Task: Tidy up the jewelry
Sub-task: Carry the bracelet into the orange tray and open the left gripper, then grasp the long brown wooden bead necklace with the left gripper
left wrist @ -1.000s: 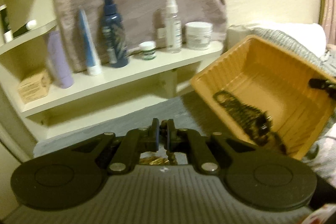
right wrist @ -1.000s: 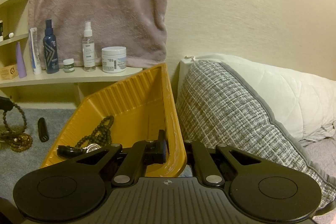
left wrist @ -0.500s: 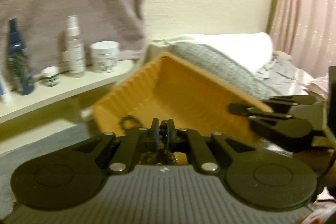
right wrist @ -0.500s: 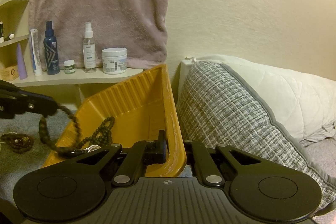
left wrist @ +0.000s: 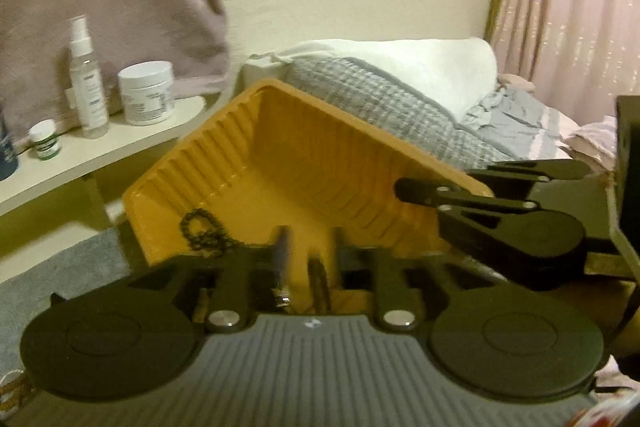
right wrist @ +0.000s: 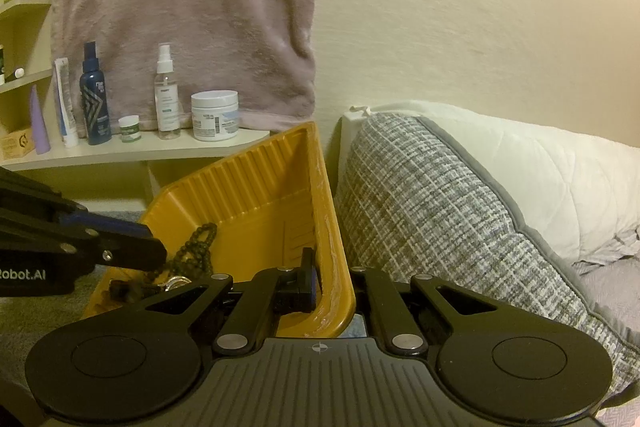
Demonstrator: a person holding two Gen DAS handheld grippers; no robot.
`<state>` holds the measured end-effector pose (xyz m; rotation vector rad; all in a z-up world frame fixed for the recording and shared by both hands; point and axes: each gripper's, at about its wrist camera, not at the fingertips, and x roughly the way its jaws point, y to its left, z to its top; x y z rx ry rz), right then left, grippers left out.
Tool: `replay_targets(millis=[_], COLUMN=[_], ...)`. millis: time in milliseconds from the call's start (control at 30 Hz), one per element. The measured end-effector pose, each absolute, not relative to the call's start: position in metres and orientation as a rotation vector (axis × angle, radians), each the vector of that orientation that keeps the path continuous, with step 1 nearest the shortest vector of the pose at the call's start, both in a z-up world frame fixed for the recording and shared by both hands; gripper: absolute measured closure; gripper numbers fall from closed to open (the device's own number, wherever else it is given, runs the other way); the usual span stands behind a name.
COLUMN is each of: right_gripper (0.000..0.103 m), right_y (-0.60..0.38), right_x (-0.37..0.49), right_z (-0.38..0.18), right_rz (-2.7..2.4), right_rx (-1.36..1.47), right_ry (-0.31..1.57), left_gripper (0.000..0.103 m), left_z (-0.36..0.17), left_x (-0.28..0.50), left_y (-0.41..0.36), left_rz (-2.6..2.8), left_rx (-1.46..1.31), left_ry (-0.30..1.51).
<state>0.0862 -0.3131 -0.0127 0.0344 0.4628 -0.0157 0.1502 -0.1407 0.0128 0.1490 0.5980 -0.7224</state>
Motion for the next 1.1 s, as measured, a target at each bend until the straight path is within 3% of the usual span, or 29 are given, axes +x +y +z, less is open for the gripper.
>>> replay_targets(millis=[633,1100], right_gripper=[0.098,0.098], right_y=[-0.314,-0.315], right_x=[0.085,0.085], right_z=[-0.015,-0.016], right_rz=[-0.023,-0.027], right_rx=[0.033,0.03], right_ry=[0.463,0.467], left_gripper=[0.07,0.07], left_z=[-0.01,-0.047], left_x=[0.125,0.116], left_y=[0.021,0.062], left_rz=[-0.207,-0.085], left_rx=[0.133,0.117], left_ry=[0.609,0.688])
